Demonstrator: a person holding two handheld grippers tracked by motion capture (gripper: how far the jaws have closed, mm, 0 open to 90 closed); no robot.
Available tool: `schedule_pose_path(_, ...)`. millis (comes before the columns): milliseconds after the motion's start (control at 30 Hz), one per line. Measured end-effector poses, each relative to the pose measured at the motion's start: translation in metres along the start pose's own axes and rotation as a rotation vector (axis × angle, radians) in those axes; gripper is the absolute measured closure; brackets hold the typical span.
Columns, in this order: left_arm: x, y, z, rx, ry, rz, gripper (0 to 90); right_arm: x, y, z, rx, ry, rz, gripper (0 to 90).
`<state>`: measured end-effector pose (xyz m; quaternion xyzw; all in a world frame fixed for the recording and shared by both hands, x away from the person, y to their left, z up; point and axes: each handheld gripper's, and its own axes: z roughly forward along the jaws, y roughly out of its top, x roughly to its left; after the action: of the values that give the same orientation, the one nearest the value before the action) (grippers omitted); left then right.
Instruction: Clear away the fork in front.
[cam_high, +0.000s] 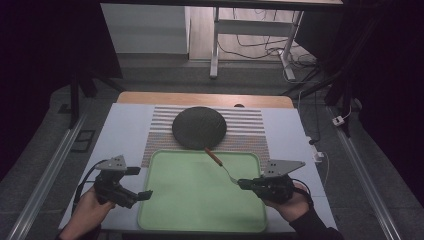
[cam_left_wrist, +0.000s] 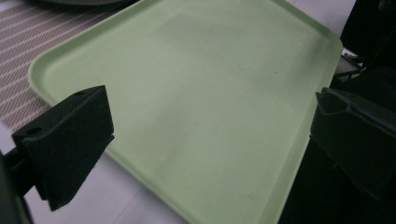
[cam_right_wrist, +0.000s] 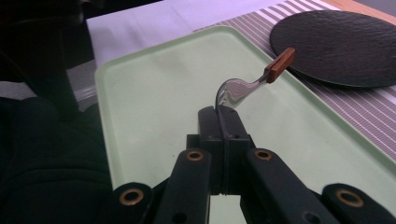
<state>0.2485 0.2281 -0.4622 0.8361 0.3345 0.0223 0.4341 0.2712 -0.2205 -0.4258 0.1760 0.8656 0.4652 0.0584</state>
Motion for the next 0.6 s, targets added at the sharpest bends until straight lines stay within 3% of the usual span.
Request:
schedule_pose_path(467,-0.008,0.041,0.035,0.064,-0.039,0.115,0.0,0.018,0.004,0.013,0.001,0.116,-0.021,90.0)
schedule_pose_path(600,-0.011,0.051,0.046,0.086,-0.073,0.159,0.0,0.022,0.005,0.017,0.004,0.154,-0.038,90.0)
